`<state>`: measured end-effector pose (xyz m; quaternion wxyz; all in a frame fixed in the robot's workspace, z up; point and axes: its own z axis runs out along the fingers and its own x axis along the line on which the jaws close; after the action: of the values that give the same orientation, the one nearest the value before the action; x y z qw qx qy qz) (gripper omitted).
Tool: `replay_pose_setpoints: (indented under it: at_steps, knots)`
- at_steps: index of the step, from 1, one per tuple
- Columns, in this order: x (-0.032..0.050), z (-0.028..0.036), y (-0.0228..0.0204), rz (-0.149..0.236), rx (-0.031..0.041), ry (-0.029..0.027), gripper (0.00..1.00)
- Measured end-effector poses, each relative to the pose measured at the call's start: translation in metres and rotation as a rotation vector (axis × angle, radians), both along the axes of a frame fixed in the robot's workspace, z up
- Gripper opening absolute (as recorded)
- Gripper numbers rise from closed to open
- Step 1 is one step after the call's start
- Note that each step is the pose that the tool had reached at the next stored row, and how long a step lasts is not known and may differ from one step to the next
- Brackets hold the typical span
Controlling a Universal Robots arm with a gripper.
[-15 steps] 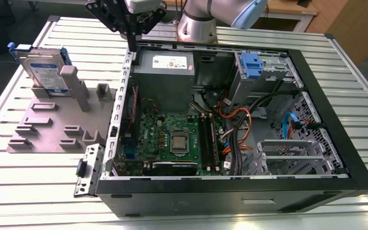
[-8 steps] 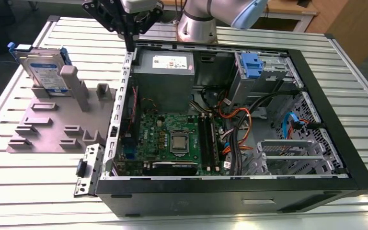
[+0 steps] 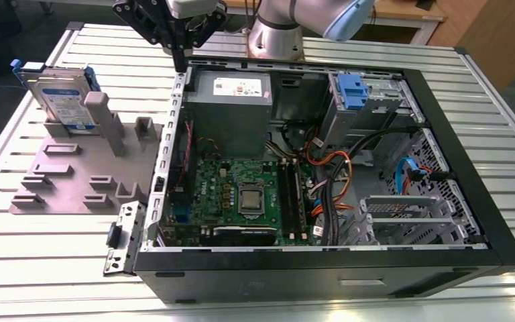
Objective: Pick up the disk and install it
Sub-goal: 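Reach for the disk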
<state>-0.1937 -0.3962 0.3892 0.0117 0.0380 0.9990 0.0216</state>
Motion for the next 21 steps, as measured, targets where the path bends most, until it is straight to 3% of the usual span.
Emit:
replay_pose_setpoints:
  at_steps: [11, 21]
  knots:
    - [-0.0075, 0.0, 0.0035, 0.0, 0.0001, -0.0001, 0.11]
    - [-0.0104, 0.0, 0.0035, 0.0, 0.0, 0.0, 0.11]
